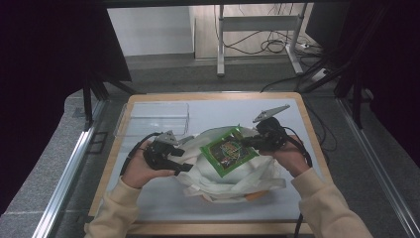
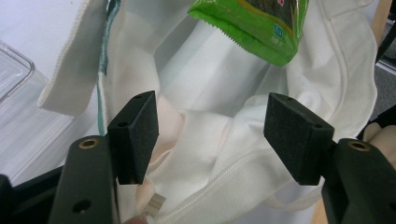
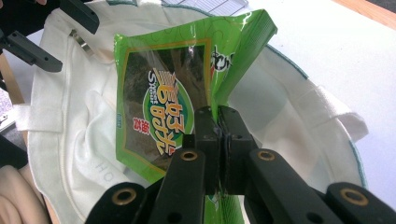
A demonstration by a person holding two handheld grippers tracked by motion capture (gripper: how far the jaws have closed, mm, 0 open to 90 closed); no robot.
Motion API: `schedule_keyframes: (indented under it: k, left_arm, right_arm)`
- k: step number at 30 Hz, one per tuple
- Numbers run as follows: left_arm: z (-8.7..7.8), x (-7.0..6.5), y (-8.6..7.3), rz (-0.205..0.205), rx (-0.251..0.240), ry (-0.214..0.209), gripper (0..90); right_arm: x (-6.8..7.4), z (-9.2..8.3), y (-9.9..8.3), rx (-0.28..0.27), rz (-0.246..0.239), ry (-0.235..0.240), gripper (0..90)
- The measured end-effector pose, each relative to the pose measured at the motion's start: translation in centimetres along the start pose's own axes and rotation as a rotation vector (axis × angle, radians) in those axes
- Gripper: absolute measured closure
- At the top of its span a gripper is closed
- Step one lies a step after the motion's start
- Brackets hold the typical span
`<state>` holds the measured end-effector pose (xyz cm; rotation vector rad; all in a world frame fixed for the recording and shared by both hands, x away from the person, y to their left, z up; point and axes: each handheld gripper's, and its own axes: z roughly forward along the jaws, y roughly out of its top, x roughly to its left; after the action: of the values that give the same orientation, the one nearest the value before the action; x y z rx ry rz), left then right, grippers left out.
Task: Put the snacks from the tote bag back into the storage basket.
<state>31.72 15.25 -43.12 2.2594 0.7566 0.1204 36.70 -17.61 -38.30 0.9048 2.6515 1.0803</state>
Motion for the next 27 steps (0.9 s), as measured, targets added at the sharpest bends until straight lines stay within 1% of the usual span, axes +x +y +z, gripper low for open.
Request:
schedule_keyframes:
  k: [6,10,15,17,21,24,27]
  left_arm:
    - [-0.1,-0.1,0.6,0.01,-0.01,0.0,35.0]
    - [-0.1,-0.2,1.2,0.016,-0.019,-0.003,35.0]
    - [-0.4,-0.2,1.9,0.025,-0.026,-0.004,35.0]
    - [-0.4,-0.1,2.4,0.026,-0.031,-0.017,35.0]
    - [-0.3,0.1,3.3,0.032,-0.036,-0.028,35.0]
    - [0.0,0.4,3.9,0.036,-0.032,-0.045,35.2]
    - [0.5,0.6,4.3,0.029,-0.03,-0.057,36.1]
  right_arm:
    - [0.0,0.0,0.0,-0.007,-0.028,0.007,86.7]
    - [0.1,-0.3,0.2,-0.009,-0.047,-0.003,86.7]
    - [0.3,-0.5,0.6,-0.003,-0.074,-0.003,86.7]
    - [0.4,-0.4,0.7,-0.003,-0.087,-0.003,86.7]
    - [0.9,0.0,1.1,-0.001,-0.124,0.004,86.6]
    - [1.1,0.2,1.3,-0.002,-0.145,0.009,86.7]
    - [1.4,0.4,1.5,-0.006,-0.165,0.012,86.6]
